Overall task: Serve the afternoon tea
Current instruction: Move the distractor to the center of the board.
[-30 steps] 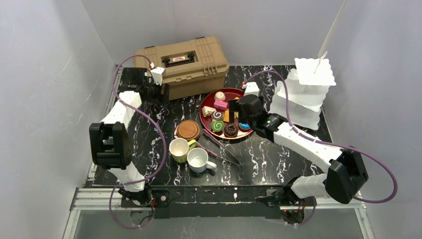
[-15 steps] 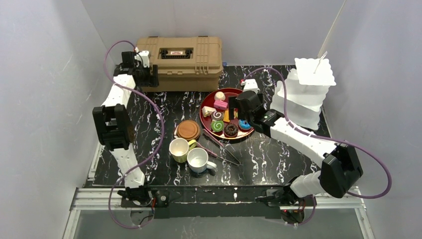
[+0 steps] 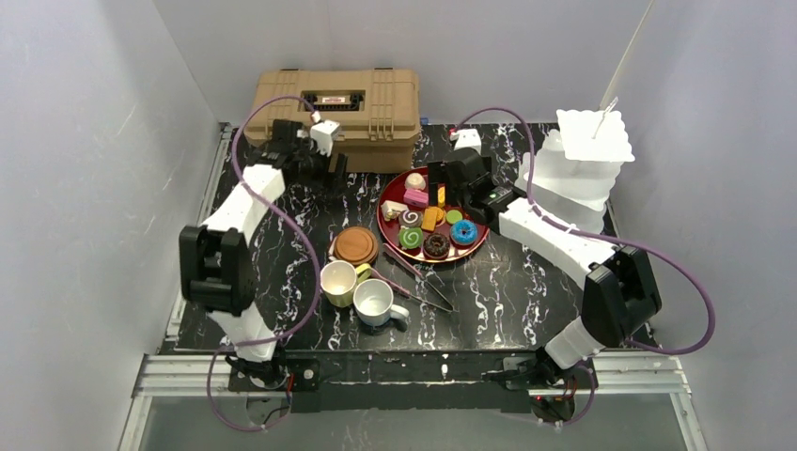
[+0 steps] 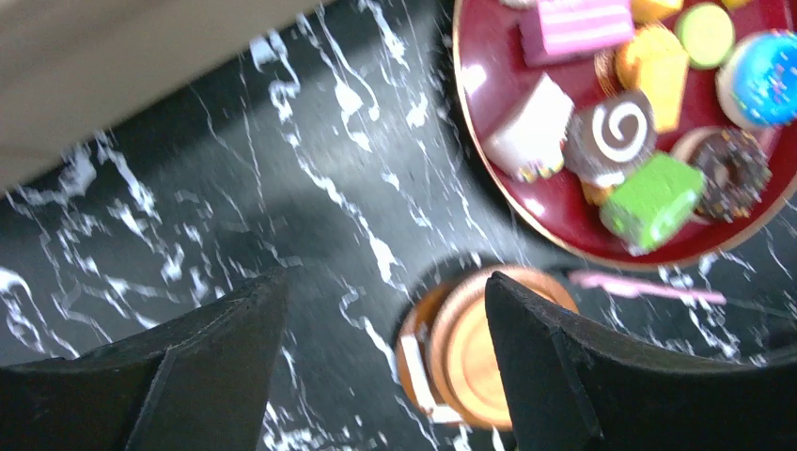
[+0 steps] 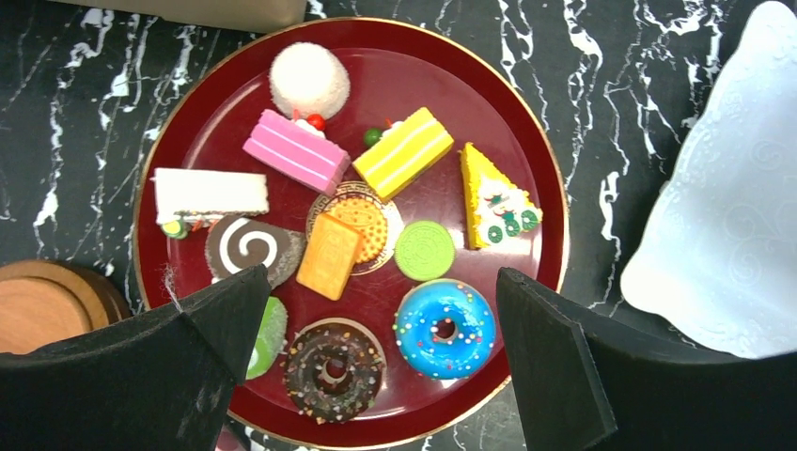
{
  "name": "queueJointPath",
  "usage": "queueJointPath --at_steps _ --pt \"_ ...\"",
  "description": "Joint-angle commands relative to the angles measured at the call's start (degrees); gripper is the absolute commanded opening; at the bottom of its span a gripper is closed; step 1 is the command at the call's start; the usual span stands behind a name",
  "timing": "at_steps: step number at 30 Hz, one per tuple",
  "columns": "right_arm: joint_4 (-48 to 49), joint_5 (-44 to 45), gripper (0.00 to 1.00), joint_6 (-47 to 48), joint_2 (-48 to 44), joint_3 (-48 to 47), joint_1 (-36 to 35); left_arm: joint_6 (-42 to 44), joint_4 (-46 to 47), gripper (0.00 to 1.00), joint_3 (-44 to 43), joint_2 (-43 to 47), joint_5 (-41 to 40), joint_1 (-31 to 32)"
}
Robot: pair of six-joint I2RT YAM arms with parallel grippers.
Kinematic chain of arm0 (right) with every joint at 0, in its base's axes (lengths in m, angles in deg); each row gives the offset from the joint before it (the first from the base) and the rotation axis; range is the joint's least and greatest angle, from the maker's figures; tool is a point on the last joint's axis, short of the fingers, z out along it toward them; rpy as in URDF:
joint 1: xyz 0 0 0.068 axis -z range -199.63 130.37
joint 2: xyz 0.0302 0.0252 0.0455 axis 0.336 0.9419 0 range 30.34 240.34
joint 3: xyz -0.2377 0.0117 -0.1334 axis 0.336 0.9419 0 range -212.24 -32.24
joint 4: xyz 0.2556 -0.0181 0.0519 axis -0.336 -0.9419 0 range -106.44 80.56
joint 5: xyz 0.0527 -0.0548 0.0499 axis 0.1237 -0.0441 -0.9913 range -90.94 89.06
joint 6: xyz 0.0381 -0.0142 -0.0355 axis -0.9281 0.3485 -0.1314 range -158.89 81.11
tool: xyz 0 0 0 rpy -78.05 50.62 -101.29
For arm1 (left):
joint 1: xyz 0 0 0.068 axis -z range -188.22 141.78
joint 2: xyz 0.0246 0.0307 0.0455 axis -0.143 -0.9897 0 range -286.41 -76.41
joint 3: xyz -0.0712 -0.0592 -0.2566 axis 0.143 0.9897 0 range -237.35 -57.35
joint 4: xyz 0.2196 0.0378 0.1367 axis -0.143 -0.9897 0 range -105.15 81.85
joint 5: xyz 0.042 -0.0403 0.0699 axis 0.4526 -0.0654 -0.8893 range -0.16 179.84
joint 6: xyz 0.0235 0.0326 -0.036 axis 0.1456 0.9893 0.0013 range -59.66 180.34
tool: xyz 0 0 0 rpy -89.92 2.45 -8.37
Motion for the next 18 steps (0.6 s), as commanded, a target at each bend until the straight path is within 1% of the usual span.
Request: queueJointPath --at_steps 1,6,10,14,16,18 --pt "-2.6 2.1 1.0 0.2 -1.5 -3.5 1.6 0.0 1.6 0.75 -10.2 -10.1 -3.1 1.3" --pt "-7.8 6.4 1.0 -0.6 -1.1 -8.2 6.4 -2.0 1.5 0.76 -22.3 -19.5 -9.7 1.8" --pt "-10.7 9.1 1.0 -1.2 -0.6 -12.3 11.5 -3.0 3.6 0.76 -25.1 -21.5 -13.0 1.3" --pt "-14.0 10.5 1.0 -1.6 -0.1 -17.4 15.0 -4.5 2.3 0.77 -26.5 -21.5 -12.9 0.4" --pt "-14.1 9.7 1.0 -1.0 -0.9 -18.6 16.0 -6.2 1.1 0.77 -26.2 -20.1 -11.0 -0.4" --pt "-14.6 8.1 1.0 -0.3 -1.4 -19.9 16.3 -7.7 -0.4 0.77 -24.4 -16.9 -6.9 -1.4"
